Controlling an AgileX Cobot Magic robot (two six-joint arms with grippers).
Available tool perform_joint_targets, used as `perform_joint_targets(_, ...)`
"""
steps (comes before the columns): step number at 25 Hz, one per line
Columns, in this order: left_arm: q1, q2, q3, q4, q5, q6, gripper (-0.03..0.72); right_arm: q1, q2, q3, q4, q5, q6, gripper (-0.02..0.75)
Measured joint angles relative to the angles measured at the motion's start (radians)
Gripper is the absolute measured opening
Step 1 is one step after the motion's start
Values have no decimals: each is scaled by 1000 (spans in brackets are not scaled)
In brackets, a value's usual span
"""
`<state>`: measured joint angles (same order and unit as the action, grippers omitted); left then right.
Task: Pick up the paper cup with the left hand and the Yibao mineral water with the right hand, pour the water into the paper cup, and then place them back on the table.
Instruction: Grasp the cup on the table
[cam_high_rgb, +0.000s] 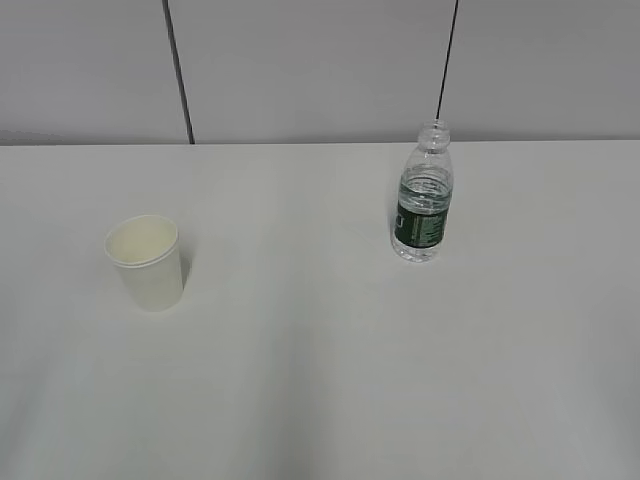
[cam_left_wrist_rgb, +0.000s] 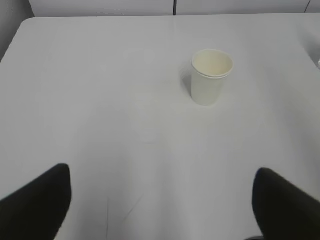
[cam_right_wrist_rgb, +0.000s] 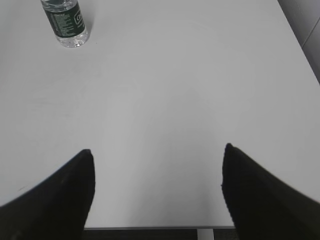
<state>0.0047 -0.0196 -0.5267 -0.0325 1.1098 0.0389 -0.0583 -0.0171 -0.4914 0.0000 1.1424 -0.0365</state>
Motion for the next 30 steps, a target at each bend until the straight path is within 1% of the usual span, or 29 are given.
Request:
perform_joint_targets(7, 0, 0, 0, -1, 0, 0, 660, 0, 0, 0, 0, 0, 0, 585)
perform_joint_targets(9, 0, 0, 0, -1, 0, 0, 641, 0, 0, 0, -6, 0, 0, 585)
perform_joint_targets(14, 0, 0, 0, -12, 0, 0, 546, 0, 0, 0, 0, 0, 0, 585)
perform_joint_targets(17, 0, 0, 0, -17, 0, 0, 533, 0, 0, 0, -6, 0, 0, 585)
perform_joint_targets(21, 0, 24, -10, -36, -10, 0, 538, 0, 0, 0, 0, 0, 0, 585)
perform_joint_targets(26, 0, 157, -54, -62, -124, 5, 538, 0, 0, 0, 0, 0, 0, 585)
perform_joint_targets(28, 0, 228, -59, -90, -197, 38, 538, 0, 0, 0, -6, 0, 0, 585)
perform_joint_targets(30, 0, 307, -59, -152, -281, 108, 538, 0, 0, 0, 0, 0, 0, 585)
